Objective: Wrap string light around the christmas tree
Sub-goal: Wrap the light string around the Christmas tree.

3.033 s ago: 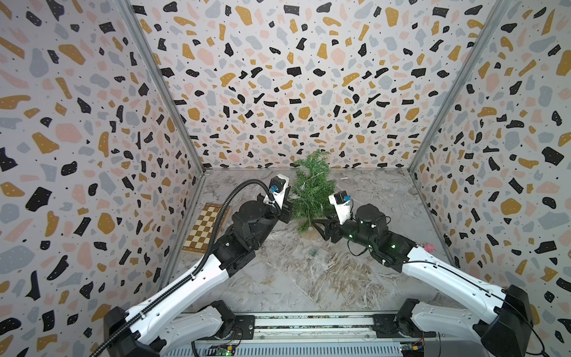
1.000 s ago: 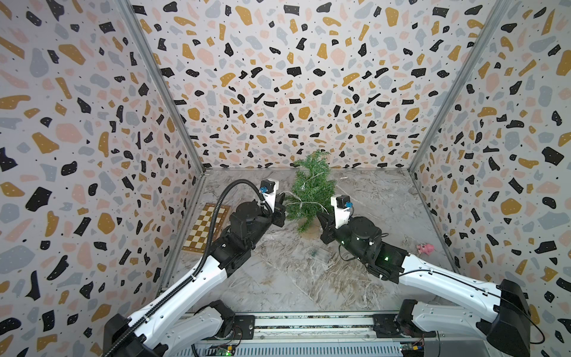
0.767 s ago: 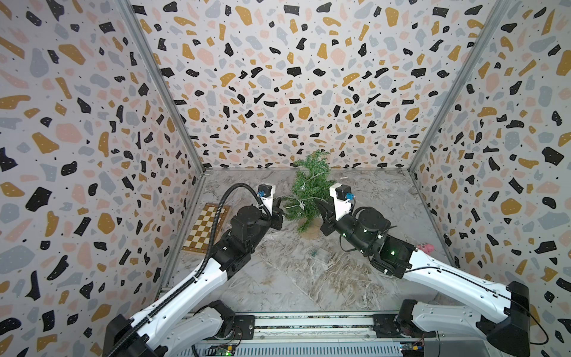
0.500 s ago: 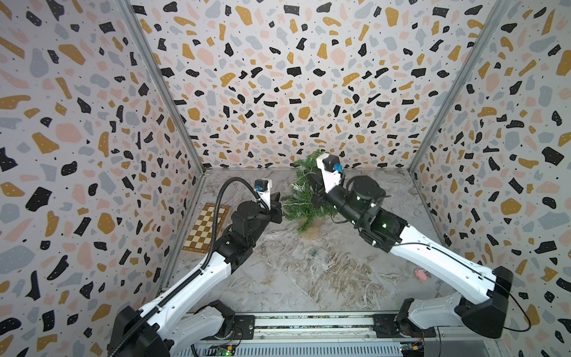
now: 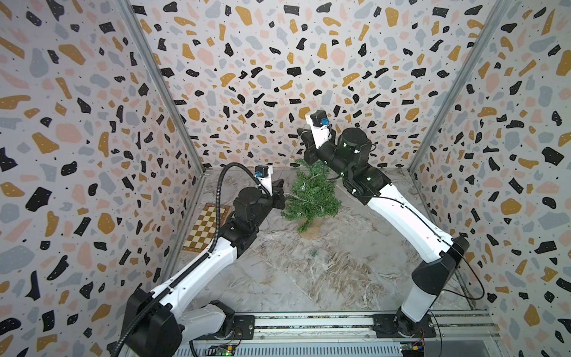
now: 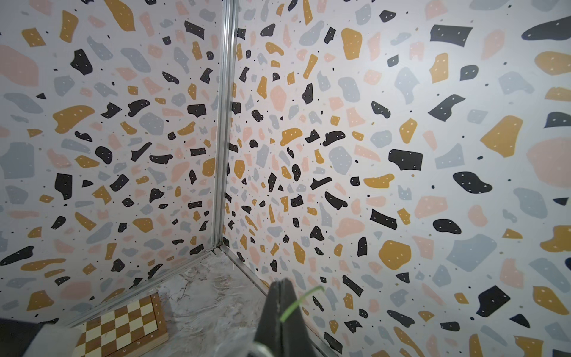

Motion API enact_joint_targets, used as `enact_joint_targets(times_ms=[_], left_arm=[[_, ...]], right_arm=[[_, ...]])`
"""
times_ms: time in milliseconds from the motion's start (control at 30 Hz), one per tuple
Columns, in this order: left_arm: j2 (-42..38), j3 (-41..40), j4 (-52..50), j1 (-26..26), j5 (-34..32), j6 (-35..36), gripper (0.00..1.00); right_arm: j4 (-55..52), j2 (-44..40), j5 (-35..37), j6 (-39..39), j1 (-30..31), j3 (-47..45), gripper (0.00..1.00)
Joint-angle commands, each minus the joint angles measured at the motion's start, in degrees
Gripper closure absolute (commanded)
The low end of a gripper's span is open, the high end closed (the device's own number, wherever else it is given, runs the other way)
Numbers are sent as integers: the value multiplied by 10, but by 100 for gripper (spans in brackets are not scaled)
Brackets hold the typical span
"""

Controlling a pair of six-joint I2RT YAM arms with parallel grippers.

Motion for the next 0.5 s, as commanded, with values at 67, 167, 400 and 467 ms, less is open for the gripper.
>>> enact_joint_targets(times_ms=[67, 167, 400, 467], left_arm=[[31, 49, -2, 7, 33, -4, 96], [43, 61, -4, 7, 34, -7, 95], [109, 127, -66, 9, 100, -1, 89], [126, 138, -77, 10, 120, -3, 89]], right_arm=[[-16, 32, -19, -2, -27, 96, 100], [-39, 58, -20, -5, -34, 132, 100], [-49, 84, -11, 26, -74, 140, 100], [-56, 91, -16, 46, -90, 144, 100]])
